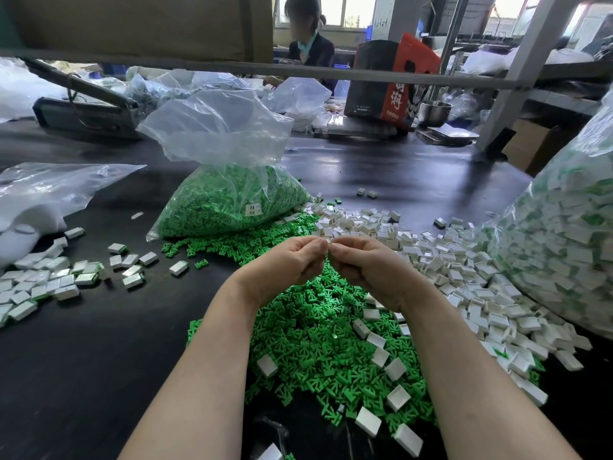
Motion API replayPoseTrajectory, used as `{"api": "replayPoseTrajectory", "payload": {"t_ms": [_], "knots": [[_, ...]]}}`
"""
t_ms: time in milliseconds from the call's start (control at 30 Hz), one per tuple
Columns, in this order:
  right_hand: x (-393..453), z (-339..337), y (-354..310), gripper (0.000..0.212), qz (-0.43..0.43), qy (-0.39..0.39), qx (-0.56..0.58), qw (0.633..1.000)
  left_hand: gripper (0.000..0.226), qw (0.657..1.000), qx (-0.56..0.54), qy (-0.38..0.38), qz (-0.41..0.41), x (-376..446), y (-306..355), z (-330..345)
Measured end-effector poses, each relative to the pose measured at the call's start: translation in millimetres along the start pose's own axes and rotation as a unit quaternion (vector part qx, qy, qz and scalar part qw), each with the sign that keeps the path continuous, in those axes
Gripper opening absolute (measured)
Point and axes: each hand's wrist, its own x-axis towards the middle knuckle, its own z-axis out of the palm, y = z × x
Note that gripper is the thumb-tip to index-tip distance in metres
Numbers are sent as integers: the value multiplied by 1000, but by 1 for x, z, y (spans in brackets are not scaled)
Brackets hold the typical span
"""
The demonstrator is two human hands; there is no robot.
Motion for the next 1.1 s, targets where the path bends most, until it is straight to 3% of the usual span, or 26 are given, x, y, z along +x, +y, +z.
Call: {"api": "replayPoseTrajectory", "payload": {"t_ms": [333, 600, 967, 1100], "knots": [[3, 6, -1, 22, -34, 54, -51, 997, 34, 999, 9, 43, 19, 2, 1, 4], [-2, -4, -1, 30, -1, -32, -68, 997, 38, 999, 25, -28, -20, -5, 7, -1], [-2, -5, 2, 13, 11, -52, -15, 998, 37, 999, 16, -36, -26, -6, 9, 1], [1, -1, -2, 32, 22, -27, -15, 999, 30, 1000, 20, 5, -8, -5, 7, 0]]}}
